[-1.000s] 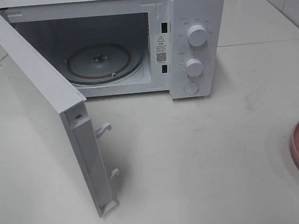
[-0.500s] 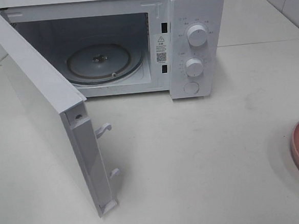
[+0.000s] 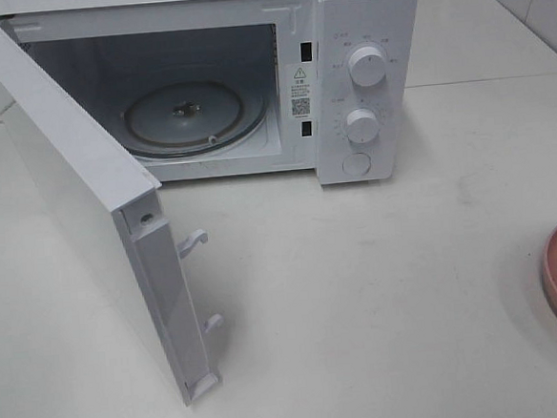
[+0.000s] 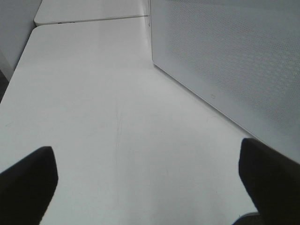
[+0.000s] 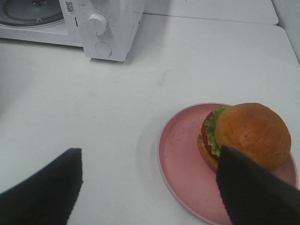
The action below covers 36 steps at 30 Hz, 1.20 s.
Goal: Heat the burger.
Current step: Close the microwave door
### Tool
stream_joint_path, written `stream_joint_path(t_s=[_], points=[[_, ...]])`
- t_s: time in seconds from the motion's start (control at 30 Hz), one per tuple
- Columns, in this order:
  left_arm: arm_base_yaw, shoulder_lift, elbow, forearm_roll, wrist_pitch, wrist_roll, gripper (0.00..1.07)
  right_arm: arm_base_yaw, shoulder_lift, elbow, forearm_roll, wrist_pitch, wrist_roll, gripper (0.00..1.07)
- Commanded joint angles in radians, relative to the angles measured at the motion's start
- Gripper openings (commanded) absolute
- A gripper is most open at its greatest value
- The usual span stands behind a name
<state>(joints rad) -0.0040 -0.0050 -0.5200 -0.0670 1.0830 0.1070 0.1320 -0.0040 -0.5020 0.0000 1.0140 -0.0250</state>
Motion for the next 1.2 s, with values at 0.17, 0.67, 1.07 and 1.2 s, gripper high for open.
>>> stream_joint_path(t_s=[0.17,0.67,1.07,1.2], points=[[0.004,-0.019,0.003,-0.005,-0.014,-0.003,0.98,-0.004,-0.027,0.005,0.0,-0.018,-0.008,0.76],[0.004,-0.019,0.003,-0.005,-0.014,-0.003,0.98,-0.004,-0.027,0.005,0.0,-0.018,-0.008,0.76],[0.004,-0.019,0.003,-0.005,-0.014,-0.003,0.98,-0.004,-0.027,0.005,0.0,-0.018,-0.008,0.75],[0.004,-0.019,0.003,-0.005,-0.014,-0.003,0.98,-0.004,-0.027,0.005,0.0,-0.018,-0.008,0.75]])
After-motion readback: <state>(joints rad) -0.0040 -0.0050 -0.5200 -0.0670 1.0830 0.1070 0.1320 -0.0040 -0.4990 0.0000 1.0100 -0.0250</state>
